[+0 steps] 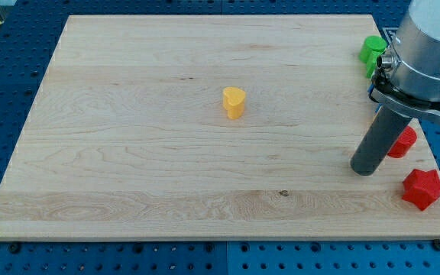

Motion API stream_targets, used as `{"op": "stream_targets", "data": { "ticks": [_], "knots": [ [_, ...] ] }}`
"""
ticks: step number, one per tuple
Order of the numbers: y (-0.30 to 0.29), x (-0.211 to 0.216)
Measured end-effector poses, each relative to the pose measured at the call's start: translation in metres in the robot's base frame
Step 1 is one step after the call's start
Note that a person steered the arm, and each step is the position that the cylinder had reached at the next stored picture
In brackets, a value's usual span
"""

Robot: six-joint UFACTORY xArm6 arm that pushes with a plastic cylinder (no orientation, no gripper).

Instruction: Move the red star closer to the bottom side of the yellow heart

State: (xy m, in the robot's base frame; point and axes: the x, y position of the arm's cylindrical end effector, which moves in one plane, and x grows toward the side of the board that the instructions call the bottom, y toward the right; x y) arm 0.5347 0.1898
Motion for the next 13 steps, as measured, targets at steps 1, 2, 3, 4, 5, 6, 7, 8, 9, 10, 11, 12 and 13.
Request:
{"op": "stream_targets", "data": {
  "ticks": [1,2,3,4,5,6,7,8,9,10,11,12,13],
  "knots": [
    [0.0,0.0],
    [0.0,0.005],
    [0.007,0.006],
    [0.026,0.006],
    [0.038,0.006],
    [0.047,0.004],
    [0.061,-0.003],
    [0.082,-0.002],
    [0.11,0.0],
    [0.118,0.018],
    [0.118,0.041],
    [0.118,0.043],
    [0.118,0.043]
  ]
}}
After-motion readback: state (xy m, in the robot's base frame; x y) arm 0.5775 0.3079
